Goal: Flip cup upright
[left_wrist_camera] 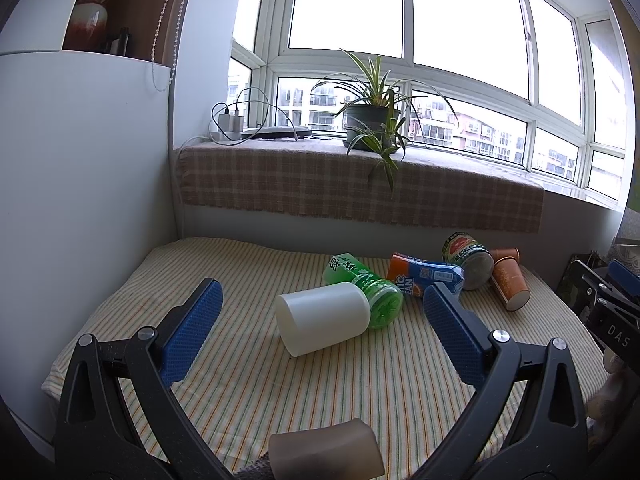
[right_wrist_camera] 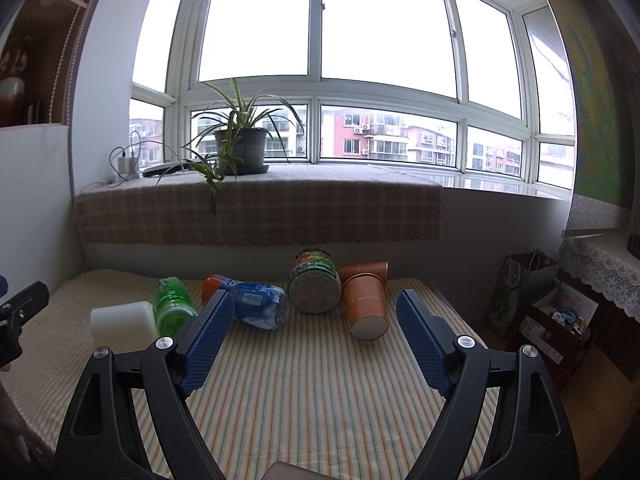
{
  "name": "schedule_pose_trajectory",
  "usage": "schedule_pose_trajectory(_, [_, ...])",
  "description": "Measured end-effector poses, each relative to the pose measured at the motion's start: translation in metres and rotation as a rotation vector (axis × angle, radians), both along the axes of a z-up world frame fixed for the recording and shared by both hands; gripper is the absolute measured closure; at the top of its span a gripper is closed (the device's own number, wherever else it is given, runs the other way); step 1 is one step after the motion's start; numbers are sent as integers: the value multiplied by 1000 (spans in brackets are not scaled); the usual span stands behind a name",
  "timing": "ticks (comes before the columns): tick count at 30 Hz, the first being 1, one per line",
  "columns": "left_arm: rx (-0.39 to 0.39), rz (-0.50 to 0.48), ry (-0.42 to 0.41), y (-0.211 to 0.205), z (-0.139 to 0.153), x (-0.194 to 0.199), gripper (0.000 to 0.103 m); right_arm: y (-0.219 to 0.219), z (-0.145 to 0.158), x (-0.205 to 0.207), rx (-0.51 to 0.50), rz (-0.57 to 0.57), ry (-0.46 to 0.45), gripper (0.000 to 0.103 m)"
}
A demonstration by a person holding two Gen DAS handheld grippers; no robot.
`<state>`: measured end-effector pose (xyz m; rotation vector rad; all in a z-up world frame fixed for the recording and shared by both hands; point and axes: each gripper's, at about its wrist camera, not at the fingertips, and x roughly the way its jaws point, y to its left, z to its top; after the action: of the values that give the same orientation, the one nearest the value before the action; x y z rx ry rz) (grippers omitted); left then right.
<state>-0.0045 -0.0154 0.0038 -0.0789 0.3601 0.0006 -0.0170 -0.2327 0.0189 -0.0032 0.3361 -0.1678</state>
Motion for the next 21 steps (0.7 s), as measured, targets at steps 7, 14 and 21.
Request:
schedule_pose_trajectory(7, [0,-2,-1,-3,0,-1,1,3,1,0,-2,4,1,20])
schedule_pose_trajectory(14, [2,0,5,-7,0,-1,1,6,0,3,-6,14,6,20])
schedule_pose_trajectory(21, [33,-1,2,-4,0,-4,1,14,-2,13,-10,60,34,20])
